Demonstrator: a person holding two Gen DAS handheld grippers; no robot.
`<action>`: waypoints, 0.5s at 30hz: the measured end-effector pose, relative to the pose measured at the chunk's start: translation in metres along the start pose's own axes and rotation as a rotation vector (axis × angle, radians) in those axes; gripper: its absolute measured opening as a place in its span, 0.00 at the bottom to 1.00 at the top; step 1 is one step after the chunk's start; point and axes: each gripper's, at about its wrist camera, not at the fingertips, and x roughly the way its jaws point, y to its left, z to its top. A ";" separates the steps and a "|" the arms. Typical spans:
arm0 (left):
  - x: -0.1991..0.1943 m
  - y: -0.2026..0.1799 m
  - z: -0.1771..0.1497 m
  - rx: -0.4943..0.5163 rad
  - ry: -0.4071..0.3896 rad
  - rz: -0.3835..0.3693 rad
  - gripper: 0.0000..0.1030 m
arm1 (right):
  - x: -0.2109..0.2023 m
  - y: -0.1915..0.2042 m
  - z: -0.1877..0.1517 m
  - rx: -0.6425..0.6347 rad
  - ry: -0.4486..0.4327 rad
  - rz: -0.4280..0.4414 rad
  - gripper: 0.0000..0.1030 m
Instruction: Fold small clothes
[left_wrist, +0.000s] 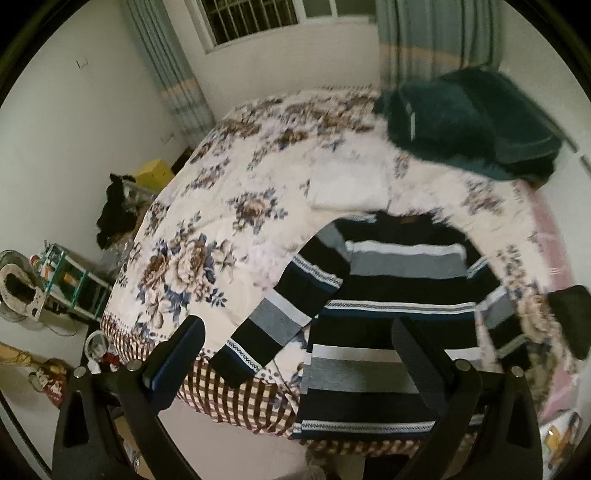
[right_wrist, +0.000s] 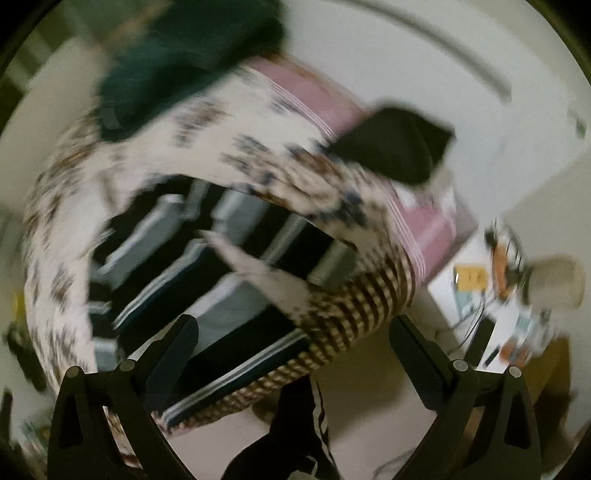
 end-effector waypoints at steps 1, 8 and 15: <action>0.016 -0.003 -0.003 0.003 0.009 0.014 1.00 | 0.029 -0.016 0.013 0.030 0.026 0.006 1.00; 0.150 -0.049 -0.032 0.017 0.138 0.110 1.00 | 0.258 -0.105 0.060 0.268 0.220 -0.014 0.93; 0.248 -0.087 -0.080 0.060 0.296 0.152 1.00 | 0.362 -0.102 0.051 0.366 0.255 0.109 0.61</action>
